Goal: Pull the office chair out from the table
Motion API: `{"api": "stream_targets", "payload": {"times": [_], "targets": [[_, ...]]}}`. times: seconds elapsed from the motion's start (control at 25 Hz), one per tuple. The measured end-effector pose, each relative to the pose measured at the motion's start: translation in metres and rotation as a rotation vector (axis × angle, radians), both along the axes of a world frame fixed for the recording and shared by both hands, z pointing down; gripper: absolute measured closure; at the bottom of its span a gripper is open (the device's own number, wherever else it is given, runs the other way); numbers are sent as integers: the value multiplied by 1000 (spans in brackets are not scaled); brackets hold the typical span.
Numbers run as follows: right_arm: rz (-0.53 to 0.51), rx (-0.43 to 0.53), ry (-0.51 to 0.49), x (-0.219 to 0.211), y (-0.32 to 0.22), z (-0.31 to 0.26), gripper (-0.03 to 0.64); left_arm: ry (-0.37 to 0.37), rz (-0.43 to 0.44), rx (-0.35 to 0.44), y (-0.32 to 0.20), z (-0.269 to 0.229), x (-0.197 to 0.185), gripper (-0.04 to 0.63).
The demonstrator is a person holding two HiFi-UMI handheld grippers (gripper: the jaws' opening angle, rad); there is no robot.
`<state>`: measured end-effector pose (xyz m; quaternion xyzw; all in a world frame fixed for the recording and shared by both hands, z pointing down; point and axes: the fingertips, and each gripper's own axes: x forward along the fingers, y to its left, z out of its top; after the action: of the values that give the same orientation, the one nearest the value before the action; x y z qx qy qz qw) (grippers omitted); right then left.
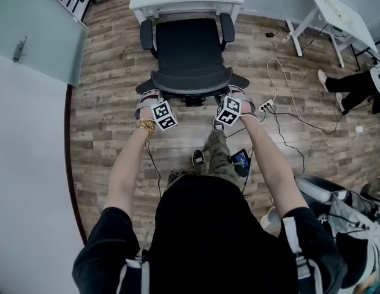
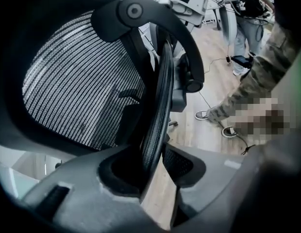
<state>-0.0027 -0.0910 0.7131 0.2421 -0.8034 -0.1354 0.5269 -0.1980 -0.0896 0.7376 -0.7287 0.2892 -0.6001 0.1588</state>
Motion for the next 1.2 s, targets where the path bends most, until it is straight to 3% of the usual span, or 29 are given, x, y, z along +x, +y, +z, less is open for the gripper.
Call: {"api": "stream_targets", "payload": {"times": [1.2], "targets": [[-34,47,-19,15,58,-2,489,33,21,49,63,-3,20,434]]}}
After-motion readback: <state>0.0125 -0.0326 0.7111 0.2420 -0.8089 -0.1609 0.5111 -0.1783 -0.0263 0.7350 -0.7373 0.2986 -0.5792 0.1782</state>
